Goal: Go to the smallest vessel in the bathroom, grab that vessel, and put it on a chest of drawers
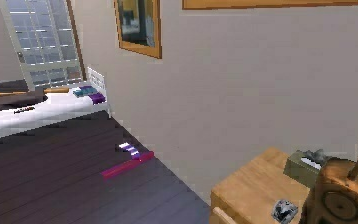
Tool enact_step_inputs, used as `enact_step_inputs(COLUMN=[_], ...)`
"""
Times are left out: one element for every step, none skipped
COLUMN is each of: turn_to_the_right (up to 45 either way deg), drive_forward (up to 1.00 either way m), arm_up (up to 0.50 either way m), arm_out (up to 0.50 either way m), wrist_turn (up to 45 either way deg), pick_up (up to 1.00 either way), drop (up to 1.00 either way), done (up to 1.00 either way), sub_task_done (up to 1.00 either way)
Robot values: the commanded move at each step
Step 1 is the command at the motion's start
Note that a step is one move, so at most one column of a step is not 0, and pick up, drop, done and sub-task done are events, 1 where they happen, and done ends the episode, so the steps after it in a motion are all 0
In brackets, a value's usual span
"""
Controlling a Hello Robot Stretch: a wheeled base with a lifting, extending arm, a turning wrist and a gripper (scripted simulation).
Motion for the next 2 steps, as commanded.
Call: enact_step_inputs(turn_to_the_right=[0.0,0.0], drive_forward=[0.0,0.0], arm_up=[0.0,0.0], arm_out=[0.0,-0.1], wrist_turn=[0.0,0.0], pick_up=[0.0,0.0], drop=[1.0,0.0], done=[0.0,0.0], sub_task_done=[0.0,0.0])
